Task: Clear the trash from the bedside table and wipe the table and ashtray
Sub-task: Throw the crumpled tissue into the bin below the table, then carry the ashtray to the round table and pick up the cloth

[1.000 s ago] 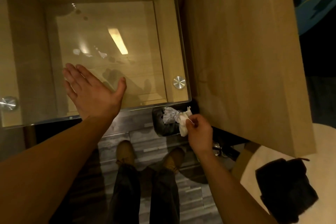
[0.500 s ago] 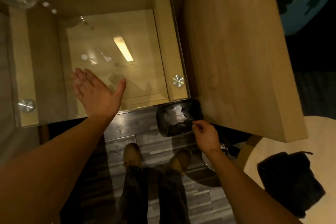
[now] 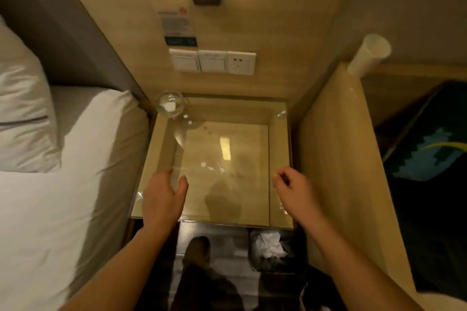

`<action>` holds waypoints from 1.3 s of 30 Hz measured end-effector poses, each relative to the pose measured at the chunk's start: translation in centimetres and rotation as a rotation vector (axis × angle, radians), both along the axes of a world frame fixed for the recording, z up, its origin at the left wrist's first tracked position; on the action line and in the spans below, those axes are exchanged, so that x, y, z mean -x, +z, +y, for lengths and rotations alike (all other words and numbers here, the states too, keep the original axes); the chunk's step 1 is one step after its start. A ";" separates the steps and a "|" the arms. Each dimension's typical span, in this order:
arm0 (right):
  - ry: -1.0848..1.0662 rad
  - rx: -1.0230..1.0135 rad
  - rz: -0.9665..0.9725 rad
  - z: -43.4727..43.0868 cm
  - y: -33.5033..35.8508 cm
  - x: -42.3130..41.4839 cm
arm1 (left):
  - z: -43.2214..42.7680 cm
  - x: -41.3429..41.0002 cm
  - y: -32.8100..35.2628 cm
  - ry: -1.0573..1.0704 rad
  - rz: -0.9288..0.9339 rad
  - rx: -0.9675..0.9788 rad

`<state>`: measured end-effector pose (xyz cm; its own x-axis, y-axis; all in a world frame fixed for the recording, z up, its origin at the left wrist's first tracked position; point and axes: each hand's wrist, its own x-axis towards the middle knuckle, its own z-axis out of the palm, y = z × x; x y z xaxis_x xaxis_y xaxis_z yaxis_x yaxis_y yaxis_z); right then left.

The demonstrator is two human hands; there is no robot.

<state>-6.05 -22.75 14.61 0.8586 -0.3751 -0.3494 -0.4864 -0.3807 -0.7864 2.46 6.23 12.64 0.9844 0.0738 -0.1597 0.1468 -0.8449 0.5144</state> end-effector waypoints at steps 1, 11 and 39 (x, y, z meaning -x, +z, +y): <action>0.024 0.019 -0.009 0.6 0.6 -2.4 | 0.4 -1.4 0.4 -0.002 -0.017 0.000; 0.116 0.032 0.020 10.3 -2.4 -24.8 | 6.0 -18.5 -2.0 -0.130 -0.067 -0.053; 0.009 0.085 0.035 17.9 -12.2 -39.3 | 5.9 -33.7 -9.3 -0.295 0.124 -0.017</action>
